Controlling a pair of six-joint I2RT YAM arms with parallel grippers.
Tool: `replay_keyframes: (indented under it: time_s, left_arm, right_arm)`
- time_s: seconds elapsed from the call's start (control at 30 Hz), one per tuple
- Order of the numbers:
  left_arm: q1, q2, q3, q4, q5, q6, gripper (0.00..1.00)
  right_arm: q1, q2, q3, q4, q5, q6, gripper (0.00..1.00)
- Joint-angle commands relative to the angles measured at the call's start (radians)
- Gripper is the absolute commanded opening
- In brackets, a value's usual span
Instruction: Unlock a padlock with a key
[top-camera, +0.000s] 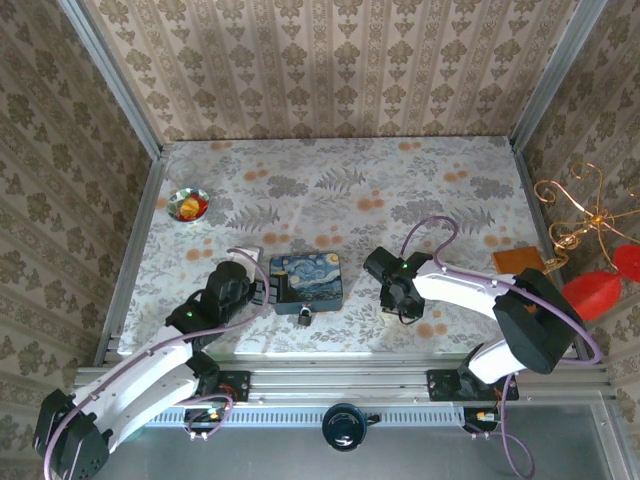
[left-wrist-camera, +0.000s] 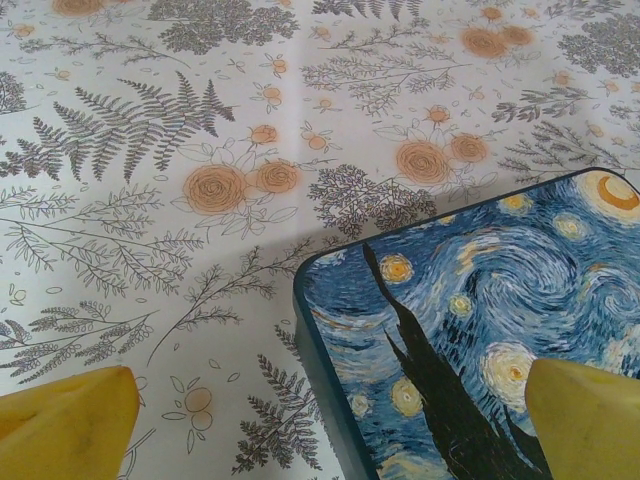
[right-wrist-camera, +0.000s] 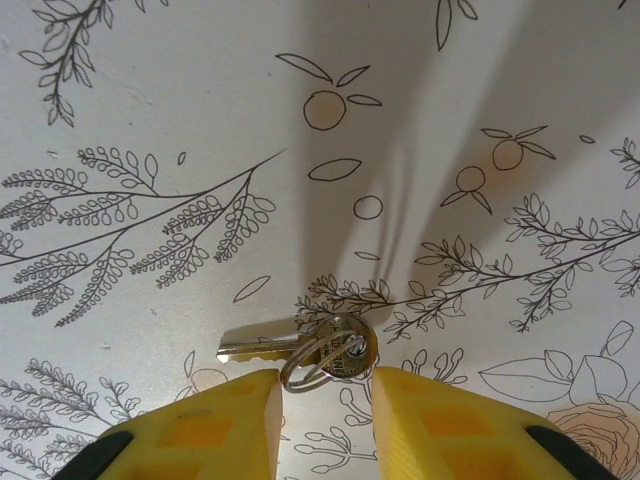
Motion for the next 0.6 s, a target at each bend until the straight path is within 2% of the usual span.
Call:
replay_keyframes:
  time_s: [0.0, 0.57]
  left_arm:
    - [-0.008, -0.014, 0.034, -0.01, -0.012, 0.023, 1.0]
    - [-0.012, -0.008, 0.034, -0.003, -0.016, 0.028, 1.0]
  right_arm:
    - [0.008, 0.01, 0.035, -0.037, 0.044, 0.015, 0.3]
    - [0.008, 0.066, 0.044, -0.062, 0.082, 0.015, 0.29]
